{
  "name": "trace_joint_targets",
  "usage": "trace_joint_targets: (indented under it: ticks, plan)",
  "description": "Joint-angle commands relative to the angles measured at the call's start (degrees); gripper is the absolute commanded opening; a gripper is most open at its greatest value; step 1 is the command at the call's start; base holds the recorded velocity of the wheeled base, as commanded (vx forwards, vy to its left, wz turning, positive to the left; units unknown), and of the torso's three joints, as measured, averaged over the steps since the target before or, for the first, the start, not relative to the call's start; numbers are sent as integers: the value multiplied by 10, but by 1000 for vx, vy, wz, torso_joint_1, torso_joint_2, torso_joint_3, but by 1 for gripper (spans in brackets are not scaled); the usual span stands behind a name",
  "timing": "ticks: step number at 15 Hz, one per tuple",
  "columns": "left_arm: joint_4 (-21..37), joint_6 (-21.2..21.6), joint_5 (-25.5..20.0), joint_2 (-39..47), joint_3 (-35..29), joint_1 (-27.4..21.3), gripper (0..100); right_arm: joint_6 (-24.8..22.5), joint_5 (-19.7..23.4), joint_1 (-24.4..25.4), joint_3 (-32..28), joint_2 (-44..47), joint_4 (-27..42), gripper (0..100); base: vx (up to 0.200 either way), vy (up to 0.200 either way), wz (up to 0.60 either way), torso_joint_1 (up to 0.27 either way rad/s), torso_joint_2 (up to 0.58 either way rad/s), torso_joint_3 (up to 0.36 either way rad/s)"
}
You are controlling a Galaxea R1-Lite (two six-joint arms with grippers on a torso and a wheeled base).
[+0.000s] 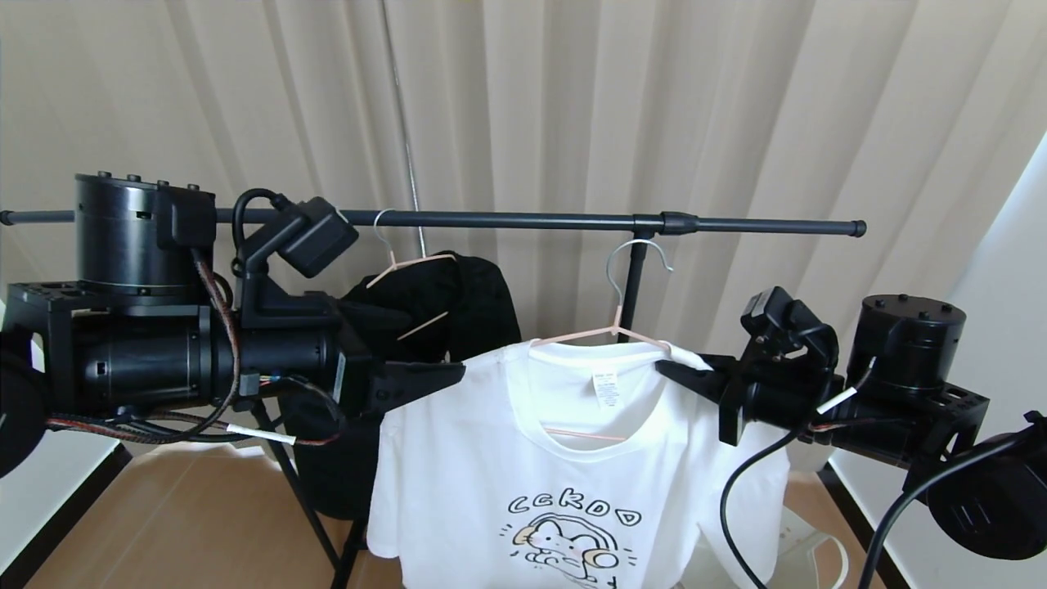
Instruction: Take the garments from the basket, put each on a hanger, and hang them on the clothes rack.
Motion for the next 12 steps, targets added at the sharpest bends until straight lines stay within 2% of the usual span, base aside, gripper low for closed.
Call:
trace_joint_targets:
  ticks: [1,2,4,12]
  plan:
    - [12,55,-14,26,-2,-1,100,0,-1,7,1,-2,0,0,0,0,0,0,0,0]
    - [21,75,-26,29,-5,-4,100,0,-1,10,2,-1,0,0,0,0,0,0,0,0]
    - [25,83,-46,34,-18,-18,100,0,-1,10,3,-1,0,0,0,0,0,0,0,0]
    - [25,92,-46,105,-83,-54,100,0,-1,18,3,-10,0,0,0,0,0,0,0,0]
